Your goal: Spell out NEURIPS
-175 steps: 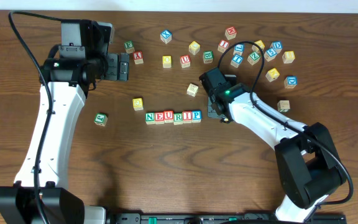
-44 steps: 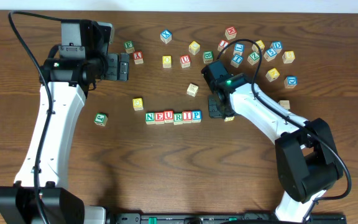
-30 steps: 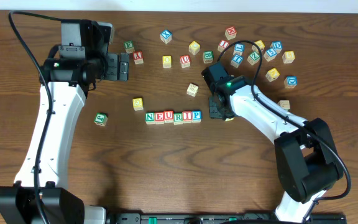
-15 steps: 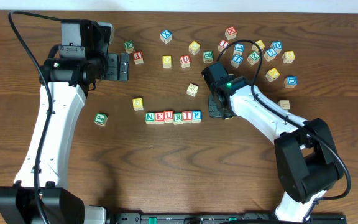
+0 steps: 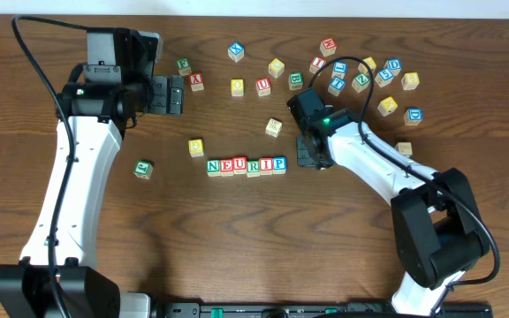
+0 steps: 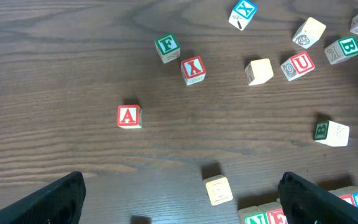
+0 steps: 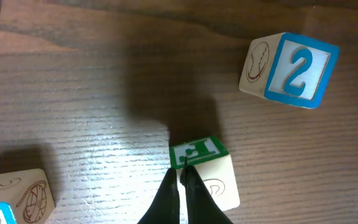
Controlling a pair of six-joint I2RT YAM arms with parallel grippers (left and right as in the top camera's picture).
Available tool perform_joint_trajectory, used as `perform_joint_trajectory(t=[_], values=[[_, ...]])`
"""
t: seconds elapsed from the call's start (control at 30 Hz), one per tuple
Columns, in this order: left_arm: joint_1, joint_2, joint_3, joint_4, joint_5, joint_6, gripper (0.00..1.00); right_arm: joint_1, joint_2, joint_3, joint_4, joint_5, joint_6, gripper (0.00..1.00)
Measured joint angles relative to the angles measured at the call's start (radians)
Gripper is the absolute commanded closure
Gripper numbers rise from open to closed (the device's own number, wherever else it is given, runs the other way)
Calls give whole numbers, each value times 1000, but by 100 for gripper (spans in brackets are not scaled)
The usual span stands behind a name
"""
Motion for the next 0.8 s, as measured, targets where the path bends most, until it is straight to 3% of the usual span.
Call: perform_joint_trajectory(t=[0.8], values=[[0, 0, 0, 0, 0, 0, 2, -35, 0, -1, 39, -19, -11, 99]])
